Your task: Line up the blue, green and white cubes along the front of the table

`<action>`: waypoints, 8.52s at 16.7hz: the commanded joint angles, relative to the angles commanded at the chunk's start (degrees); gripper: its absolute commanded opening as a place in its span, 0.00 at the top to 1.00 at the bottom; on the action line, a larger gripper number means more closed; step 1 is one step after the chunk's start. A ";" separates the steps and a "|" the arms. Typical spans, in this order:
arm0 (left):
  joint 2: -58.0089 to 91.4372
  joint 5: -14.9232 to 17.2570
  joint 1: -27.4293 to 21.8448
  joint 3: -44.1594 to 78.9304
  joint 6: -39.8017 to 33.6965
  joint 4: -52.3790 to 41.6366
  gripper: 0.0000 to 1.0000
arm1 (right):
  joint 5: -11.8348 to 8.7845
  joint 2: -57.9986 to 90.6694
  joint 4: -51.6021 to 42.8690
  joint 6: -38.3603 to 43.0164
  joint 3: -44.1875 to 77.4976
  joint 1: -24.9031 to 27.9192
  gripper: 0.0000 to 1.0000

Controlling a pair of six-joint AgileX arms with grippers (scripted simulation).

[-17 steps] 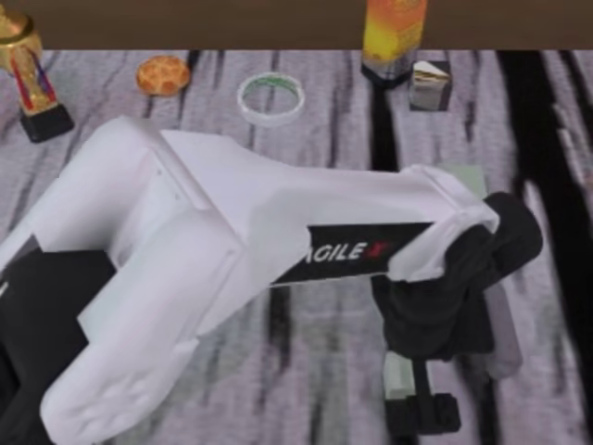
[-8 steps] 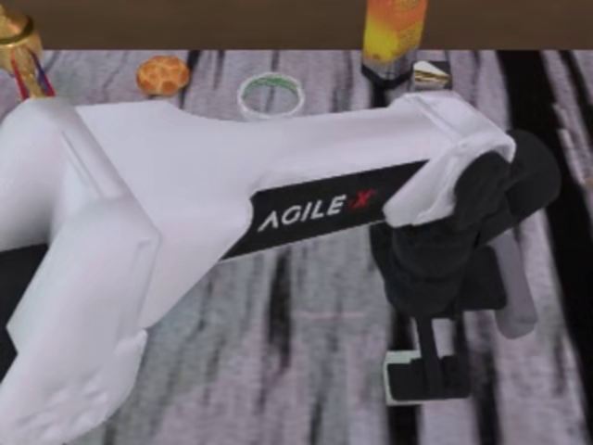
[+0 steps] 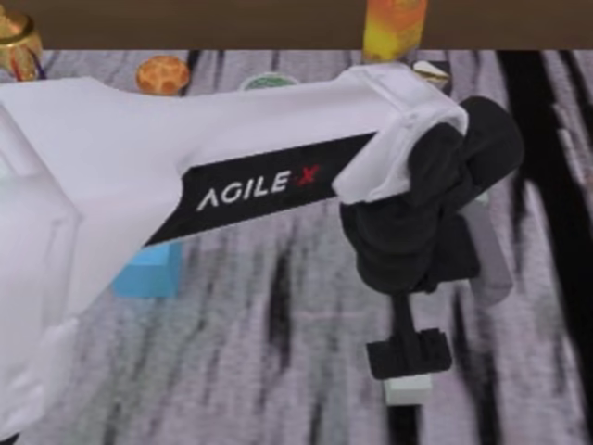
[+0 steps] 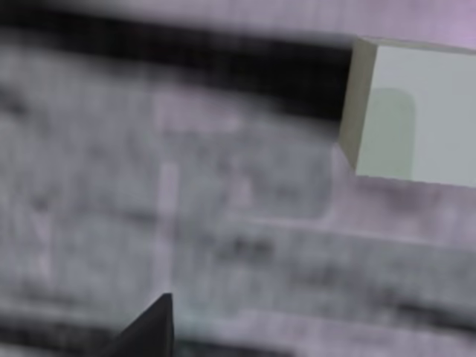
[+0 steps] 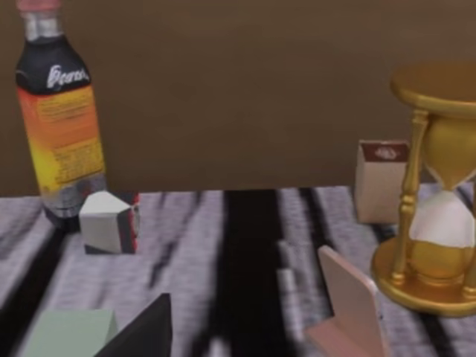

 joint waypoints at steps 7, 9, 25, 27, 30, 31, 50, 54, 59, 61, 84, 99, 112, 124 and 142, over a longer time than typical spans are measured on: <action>-23.04 -0.73 11.87 -19.47 -6.36 11.77 0.00 | 6.35 29.18 -19.10 5.70 35.28 0.44 0.00; -32.36 -0.91 16.26 -27.16 -8.72 16.12 0.00 | 7.84 40.08 -25.90 7.40 48.10 1.01 0.00; -106.48 -0.73 49.44 -89.08 -25.96 53.37 0.00 | 3.79 120.69 -68.22 15.58 114.41 12.40 0.00; -112.05 -0.52 51.92 -93.28 -27.39 56.90 0.00 | 1.94 126.47 -70.20 15.88 117.64 13.97 0.00; -118.42 -0.26 54.71 -97.60 -29.09 61.07 0.00 | -0.33 132.50 -71.98 16.12 121.00 15.74 0.00; -119.89 -0.19 55.34 -98.55 -29.50 62.07 0.00 | -0.87 133.81 -72.32 16.16 121.70 16.15 0.00; -121.83 -0.10 56.10 -99.78 -30.01 63.35 0.00 | -1.54 139.03 -55.26 16.29 108.72 16.73 0.00; -121.83 -0.10 56.10 -99.78 -30.01 63.35 0.00 | -1.54 139.05 -55.21 16.29 108.67 16.74 0.08; -121.83 -0.10 56.10 -99.78 -30.01 63.35 0.00 | -1.54 139.05 -55.21 16.29 108.67 16.74 0.45; -121.83 -0.10 56.10 -99.78 -30.01 63.35 0.00 | -1.54 139.05 -55.21 16.29 108.67 16.74 0.60; -121.83 -0.10 56.10 -99.78 -30.01 63.35 0.00 | -1.29 135.00 -68.79 16.14 119.07 17.04 1.00; -121.83 -0.10 56.10 -99.78 -30.01 63.35 0.00 | -1.28 116.20 -60.00 38.11 89.66 38.37 1.00; -121.83 -0.10 56.10 -99.78 -30.01 63.35 0.00 | -1.23 106.07 -52.43 50.50 73.38 50.80 1.00; -121.83 -0.10 56.10 -99.78 -30.01 63.35 0.00 | -1.17 111.06 -40.36 50.56 66.52 51.20 0.92; -121.83 -0.10 56.10 -99.78 -30.01 63.35 0.00 | -1.17 111.06 -40.36 50.56 66.52 51.20 0.00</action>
